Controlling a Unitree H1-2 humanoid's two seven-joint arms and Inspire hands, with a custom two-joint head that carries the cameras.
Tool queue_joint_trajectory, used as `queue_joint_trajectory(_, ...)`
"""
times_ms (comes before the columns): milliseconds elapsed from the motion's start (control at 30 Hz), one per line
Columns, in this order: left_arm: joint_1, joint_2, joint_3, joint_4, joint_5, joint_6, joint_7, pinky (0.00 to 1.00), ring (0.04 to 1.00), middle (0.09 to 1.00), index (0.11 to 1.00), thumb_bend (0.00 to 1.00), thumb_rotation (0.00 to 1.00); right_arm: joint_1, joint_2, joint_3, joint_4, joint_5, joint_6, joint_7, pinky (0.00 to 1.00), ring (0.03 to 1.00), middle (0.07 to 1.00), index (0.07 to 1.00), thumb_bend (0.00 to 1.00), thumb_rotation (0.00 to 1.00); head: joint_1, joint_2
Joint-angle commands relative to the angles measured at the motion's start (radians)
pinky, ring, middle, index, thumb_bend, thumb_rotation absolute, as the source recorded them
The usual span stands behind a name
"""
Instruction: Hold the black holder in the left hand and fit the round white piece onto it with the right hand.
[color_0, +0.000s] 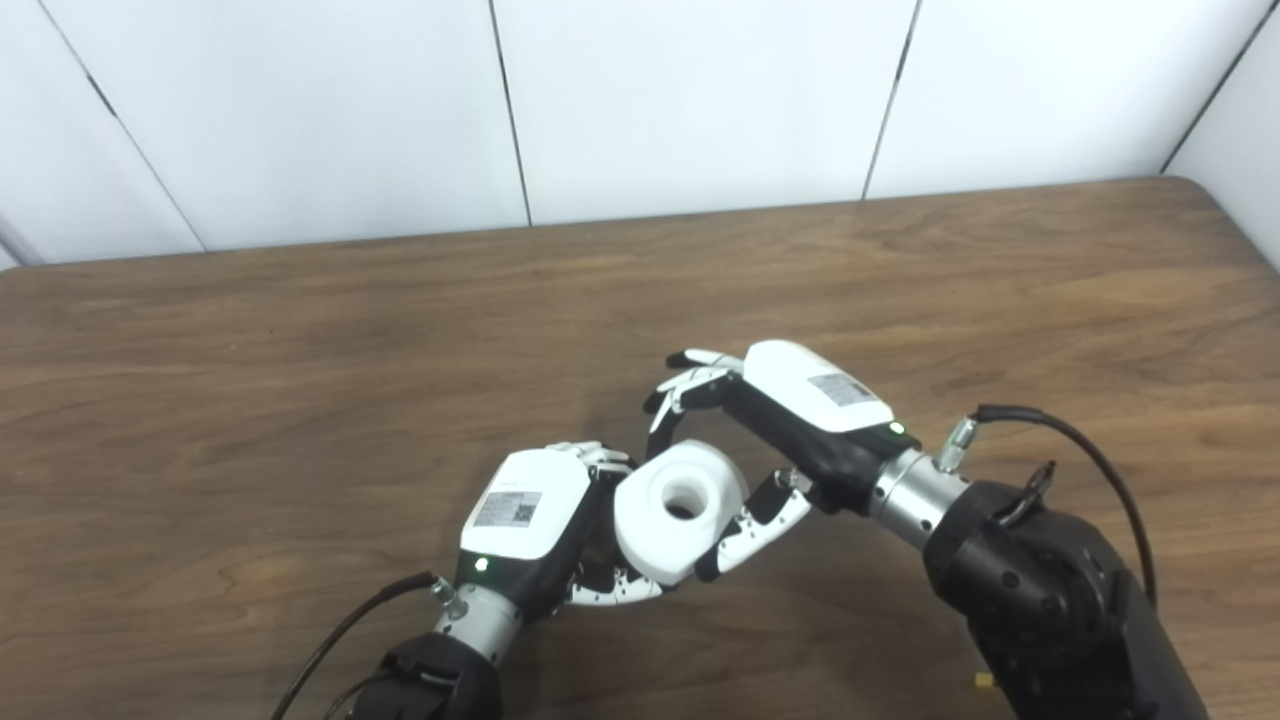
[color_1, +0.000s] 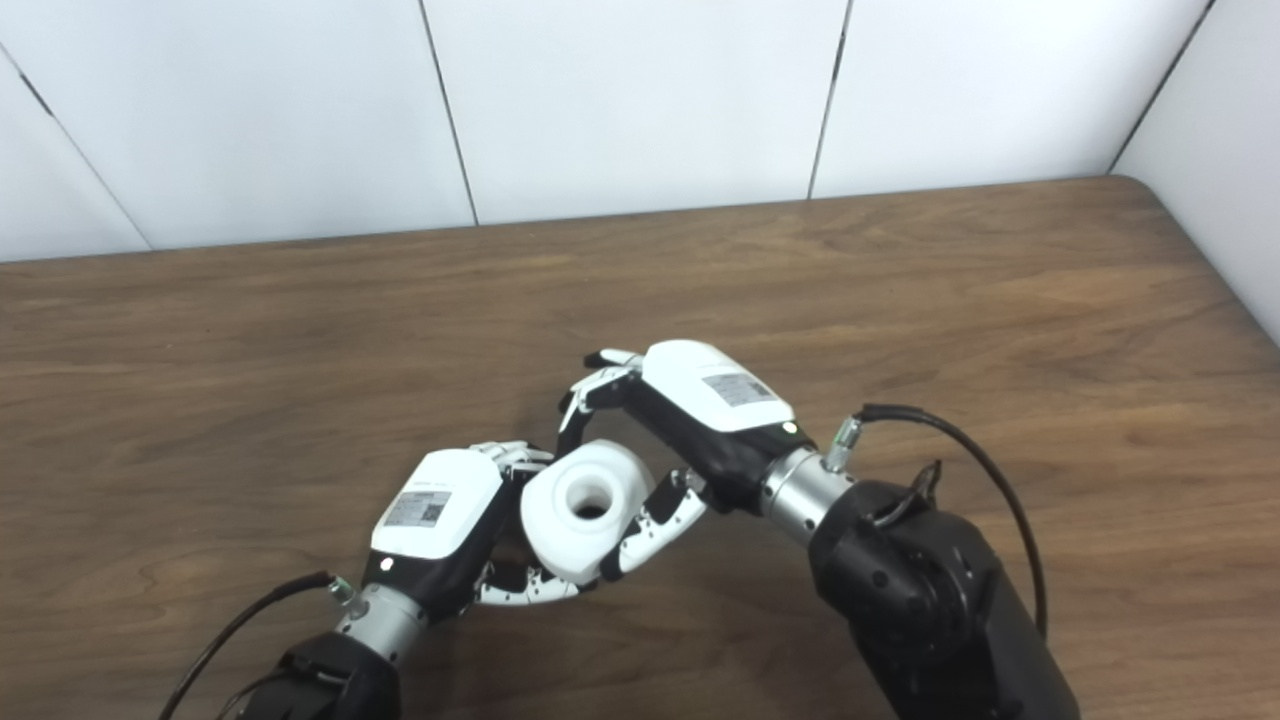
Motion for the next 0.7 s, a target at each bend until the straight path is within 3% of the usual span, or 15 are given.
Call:
queue_joint_trajectory(0,0.011,-0.002,-0.031,0.025,0.003,-0.006,-0.067,0.84,0.83,0.76,0.485,0.52,0.05,0.017,-0.007,0.016,0.04,-0.028,-0.006,0.016,0.8,0.904,0.775,0.482,0.52,0.13,-0.001,0.002)
queue_joint_trajectory(267,0.011,-0.003,-0.03,0.024,0.004,-0.005,-0.067,0.83,0.827,0.757,0.485,0.52,0.05,0.022,-0.008,0.031,0.056,-0.022,-0.019,0.004,0.82,0.91,0.78,0.481,0.52,0.13,-0.001,0.002)
queue_joint_trajectory(667,0.013,-0.004,-0.028,0.024,0.006,-0.004,-0.064,0.83,0.826,0.759,0.485,0.52,0.05,0.019,-0.027,-0.003,0.055,-0.017,0.001,0.011,0.8,0.909,0.78,0.482,0.52,0.13,-0.003,0.004)
